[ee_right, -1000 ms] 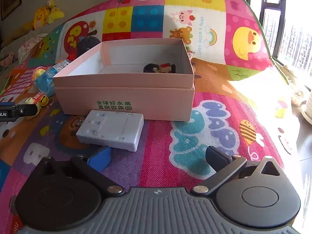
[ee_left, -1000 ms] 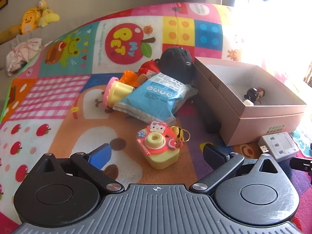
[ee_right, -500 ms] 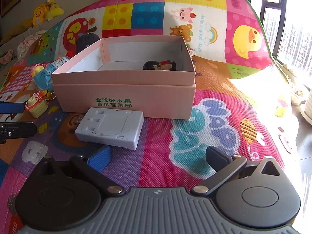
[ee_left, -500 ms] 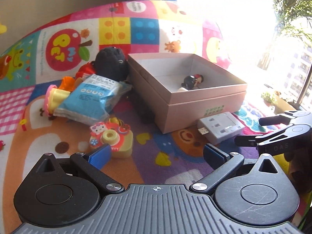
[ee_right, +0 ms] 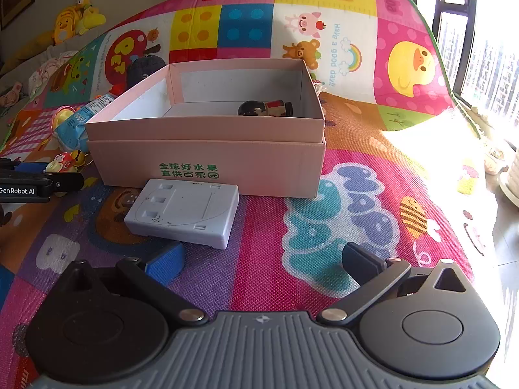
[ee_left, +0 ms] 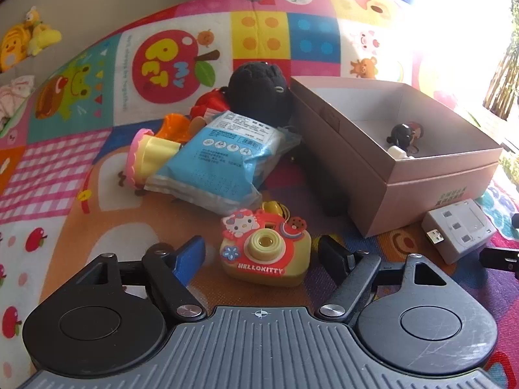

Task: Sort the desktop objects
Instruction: 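Move the left tool toward the yellow Hello Kitty toy while the right tool approaches the white charger, then grasp the yellow Hello Kitty toy with the left tool while the right tool grasps the white charger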

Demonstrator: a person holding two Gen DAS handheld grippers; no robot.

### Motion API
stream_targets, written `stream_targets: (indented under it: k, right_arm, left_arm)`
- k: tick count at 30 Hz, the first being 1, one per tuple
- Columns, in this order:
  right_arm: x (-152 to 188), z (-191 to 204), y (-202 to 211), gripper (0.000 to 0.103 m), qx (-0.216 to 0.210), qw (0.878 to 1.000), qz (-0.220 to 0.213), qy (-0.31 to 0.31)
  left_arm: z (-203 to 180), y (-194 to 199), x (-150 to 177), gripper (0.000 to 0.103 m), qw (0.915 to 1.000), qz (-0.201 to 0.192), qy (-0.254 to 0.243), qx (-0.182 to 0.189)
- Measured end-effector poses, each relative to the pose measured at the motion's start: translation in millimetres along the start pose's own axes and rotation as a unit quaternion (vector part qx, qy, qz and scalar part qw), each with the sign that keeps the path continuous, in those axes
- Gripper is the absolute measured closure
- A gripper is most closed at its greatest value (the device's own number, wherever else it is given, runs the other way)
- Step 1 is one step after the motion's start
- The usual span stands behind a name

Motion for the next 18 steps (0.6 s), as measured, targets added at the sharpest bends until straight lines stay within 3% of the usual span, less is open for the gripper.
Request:
stream_targets:
  k: [2, 12, 17, 18]
  right_arm:
    - [0.1, 0.0, 0.0, 0.000, 0.000, 1.000, 0.000, 0.000]
    - [0.9, -1.1, -0.2, 0.000, -0.008, 1.000, 0.009, 0.002]
    - [1.5, 1.5, 0.6, 0.000, 0.000, 1.000, 0.007, 0.008]
    - [1.6, 1.4, 0.5, 0.000, 0.000, 1.000, 0.007, 0.008]
  left_arm:
    - [-1.2, 3.9, 0.8, 0.040, 1.0000, -0.003, -0.002, 0.003]
    - [-8.0, 49.7, 27.5, 0.040, 1.0000, 0.004, 0.002, 0.006]
    - [-11.4, 54.4, 34.9, 0.009, 1.0000, 0.004, 0.002, 0.005]
    - [-11.4, 53.3, 34.6, 0.007, 1.0000, 0.006, 0.003, 0.003]
Point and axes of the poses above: each gripper's, at about its wrist camera, not at the fingertips, and y roughly against the way its jaws point, z to its left, x to its underside, the point moved 5 cm from there along -y, roughly the way its jaws point, and after that the axes turned 7 degrees about -z, right-handed, at the moved point
